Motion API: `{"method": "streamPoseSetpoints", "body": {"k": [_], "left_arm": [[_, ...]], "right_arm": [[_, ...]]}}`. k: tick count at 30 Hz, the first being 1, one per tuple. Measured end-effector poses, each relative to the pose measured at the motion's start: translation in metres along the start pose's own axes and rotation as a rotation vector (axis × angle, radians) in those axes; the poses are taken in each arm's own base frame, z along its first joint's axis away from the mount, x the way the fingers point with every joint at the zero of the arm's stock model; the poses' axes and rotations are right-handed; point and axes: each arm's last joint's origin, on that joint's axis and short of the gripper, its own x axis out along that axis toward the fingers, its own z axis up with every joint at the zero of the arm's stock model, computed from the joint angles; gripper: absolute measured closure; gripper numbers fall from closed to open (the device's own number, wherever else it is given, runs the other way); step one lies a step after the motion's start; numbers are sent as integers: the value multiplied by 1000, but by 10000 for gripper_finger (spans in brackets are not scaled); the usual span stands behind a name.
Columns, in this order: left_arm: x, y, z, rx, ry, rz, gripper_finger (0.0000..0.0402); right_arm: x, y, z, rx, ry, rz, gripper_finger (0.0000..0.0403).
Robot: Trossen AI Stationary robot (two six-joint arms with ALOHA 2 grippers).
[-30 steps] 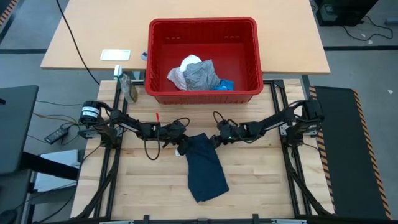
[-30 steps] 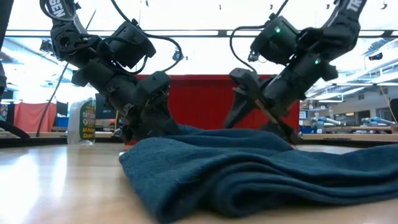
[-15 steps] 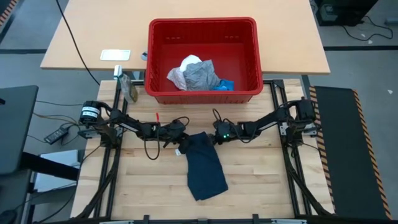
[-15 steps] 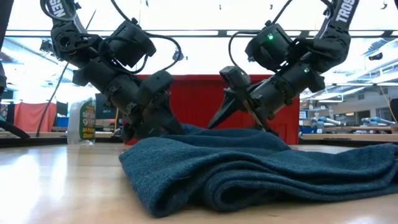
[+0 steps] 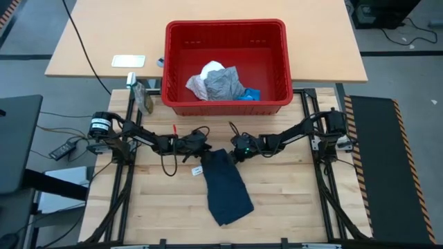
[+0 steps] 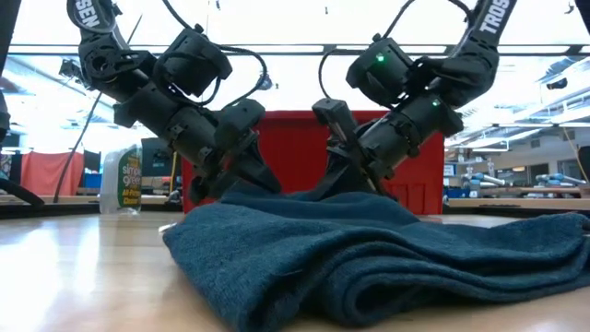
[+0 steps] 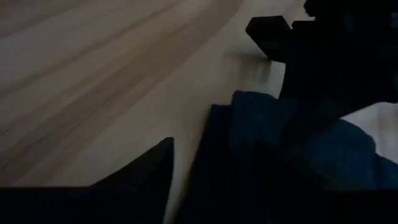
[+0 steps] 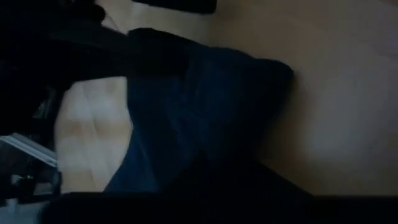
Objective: Fold laundry
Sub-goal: Fold the dark blue shorts
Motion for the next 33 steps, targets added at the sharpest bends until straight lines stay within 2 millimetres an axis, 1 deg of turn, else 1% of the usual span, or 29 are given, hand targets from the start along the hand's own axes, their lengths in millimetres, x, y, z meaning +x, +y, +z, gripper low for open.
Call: {"method": "streamPoseSetpoints", "body": {"k": [2,5,8,9,12,14,17,20,23,25,26,28,33], "left_arm": [[0,-1,2,-6,-20,-14,226],[0,-2,5,-5,-64,-8,296],[0,-2,6,15,-79,11,369],[0,-2,6,14,-81,10,385],[-3,-6,6,22,-53,-43,394],[-9,-11,9,36,-33,-100,397],[-26,-19,16,57,-13,-129,399],[-50,-22,29,48,-26,-130,400],[-76,-22,40,37,-37,-123,394],[-85,-20,39,31,-14,-88,376],[-85,-19,35,34,4,-47,361],[-81,-18,25,19,26,34,320],[-49,-8,3,-170,103,144,187]], "right_arm": [[0,0,5,3,4,5,390],[2,3,11,29,28,-3,391],[3,10,15,-12,39,-17,395],[3,13,14,-19,35,-27,395],[4,21,11,-48,23,-38,395],[1,29,8,-66,6,-26,395],[-8,42,3,-100,-31,-25,395],[-21,52,-2,-162,-80,-66,395],[-33,60,-2,-192,-115,-91,396],[-36,58,-1,-193,-112,-116,396],[-36,56,0,-193,-104,-130,396],[-34,52,-1,-196,-90,-155,396],[-29,38,-6,-174,-64,-277,396]]}}
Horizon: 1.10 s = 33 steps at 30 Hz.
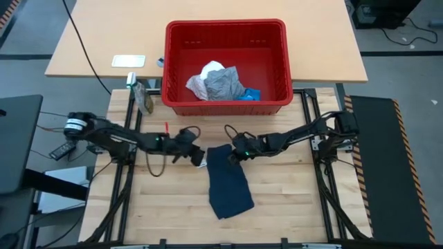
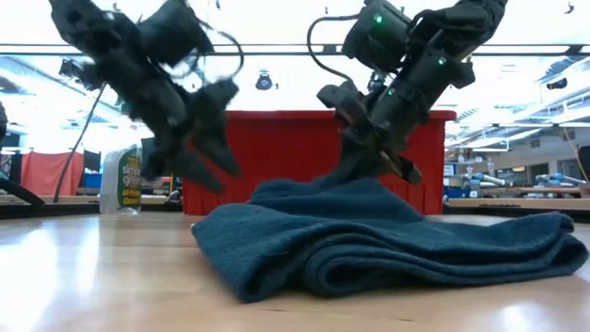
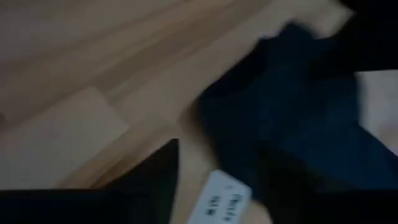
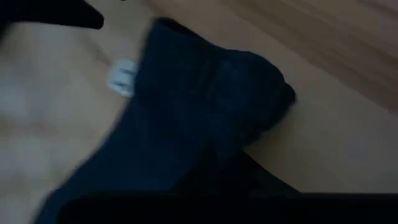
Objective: Fold laundry
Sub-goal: Fold the dark blue shorts
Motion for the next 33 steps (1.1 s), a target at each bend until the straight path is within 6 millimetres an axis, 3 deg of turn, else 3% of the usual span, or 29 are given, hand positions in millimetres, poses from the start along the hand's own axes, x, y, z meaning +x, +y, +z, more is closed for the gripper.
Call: {"method": "streamPoseSetpoints", "body": {"k": [3,6,15,21,30,33], "left_arm": [[21,1,-8,-24,18,-13,129],[40,0,-14,-55,14,-61,100],[71,0,-23,-106,-93,-114,104],[80,-8,-32,6,-159,-52,165],[93,-17,-30,51,-203,-19,358],[87,-23,-22,39,-204,-58,373]], "right_arm": [[1,1,-2,3,4,-3,396],[0,2,-5,-8,38,16,396],[0,0,-10,-18,120,20,396],[0,-2,-8,-49,106,6,396],[1,-8,0,-131,56,-34,396],[2,-8,3,-208,29,-30,396]]}}
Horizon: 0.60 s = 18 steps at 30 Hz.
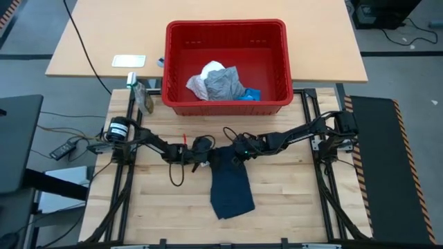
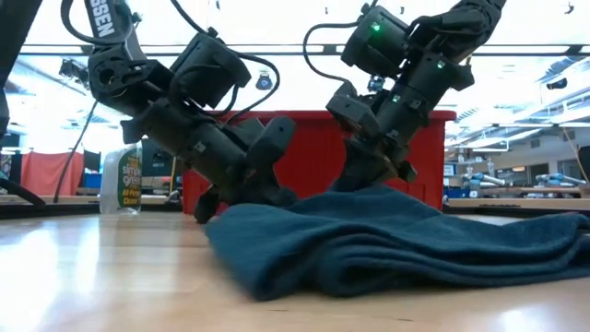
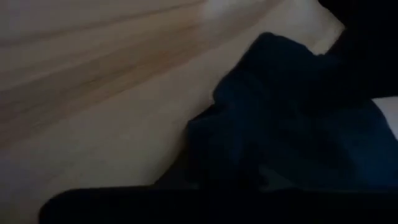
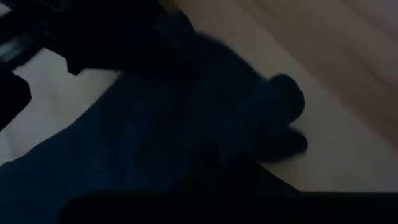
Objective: Fold laundry
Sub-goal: Fold the dark blue shorts
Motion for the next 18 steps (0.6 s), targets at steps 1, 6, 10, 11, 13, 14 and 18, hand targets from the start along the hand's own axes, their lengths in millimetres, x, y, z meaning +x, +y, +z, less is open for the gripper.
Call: {"method": "streamPoseSetpoints", "body": {"k": [1,6,10,11,13,14,18], "left_arm": [[-2,-2,3,4,6,-12,373],[-26,-16,26,173,-12,-67,373],[-57,-28,47,341,-36,-110,373],[-67,-32,55,375,-61,-125,373],[-87,-36,71,427,-111,-153,373],[-98,-38,79,440,-144,-168,373],[-140,-43,113,481,-317,-233,373]], "right_arm": [[0,0,1,-35,-15,3,396],[-1,9,13,-239,-146,73,396],[-16,16,24,-289,-258,113,395],[-22,18,28,-295,-287,112,395],[-37,20,35,-336,-358,96,395],[-45,21,39,-372,-396,84,395],[-87,26,57,-583,-600,47,395]]}}
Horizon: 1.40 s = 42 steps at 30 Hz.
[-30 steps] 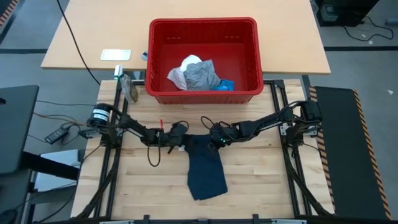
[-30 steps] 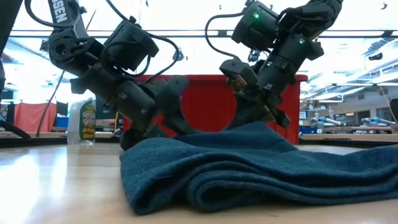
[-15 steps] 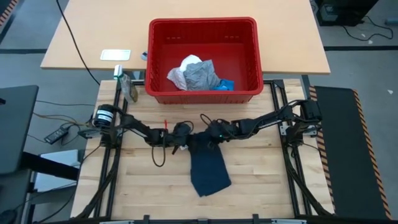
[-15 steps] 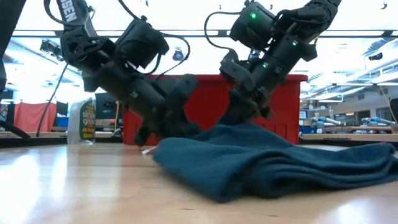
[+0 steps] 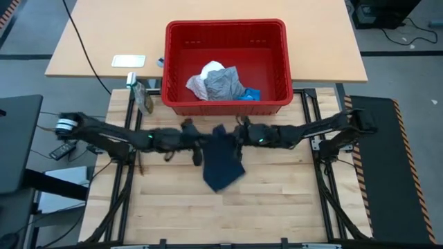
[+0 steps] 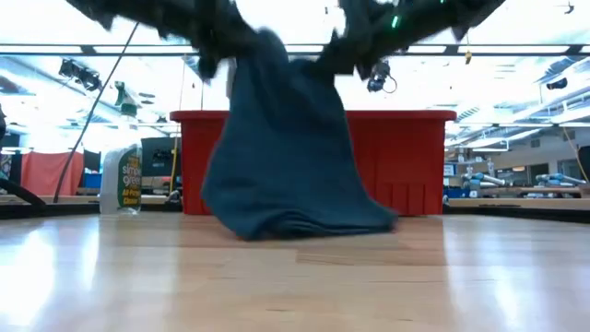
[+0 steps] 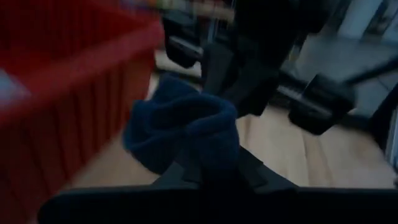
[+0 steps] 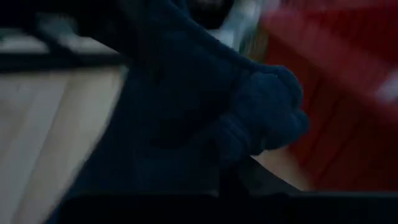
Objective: Fold laundry
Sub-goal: Fold the dark blue shorts
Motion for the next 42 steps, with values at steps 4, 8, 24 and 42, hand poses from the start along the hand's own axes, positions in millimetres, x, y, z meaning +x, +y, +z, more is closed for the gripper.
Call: {"method": "streamPoseSetpoints", "body": {"k": [4,8,24,42], "left_arm": [[-26,-13,47,168,-155,-58,373],[-26,-28,45,268,-43,-94,373],[40,-121,-119,-190,344,-204,364],[68,-36,-114,-534,392,491,348]], "right_arm": [[-28,-10,34,-66,-182,-59,395],[-38,-7,33,-55,-135,-3,395],[-37,122,-107,378,426,240,396],[33,6,-125,589,382,7,377]]}}
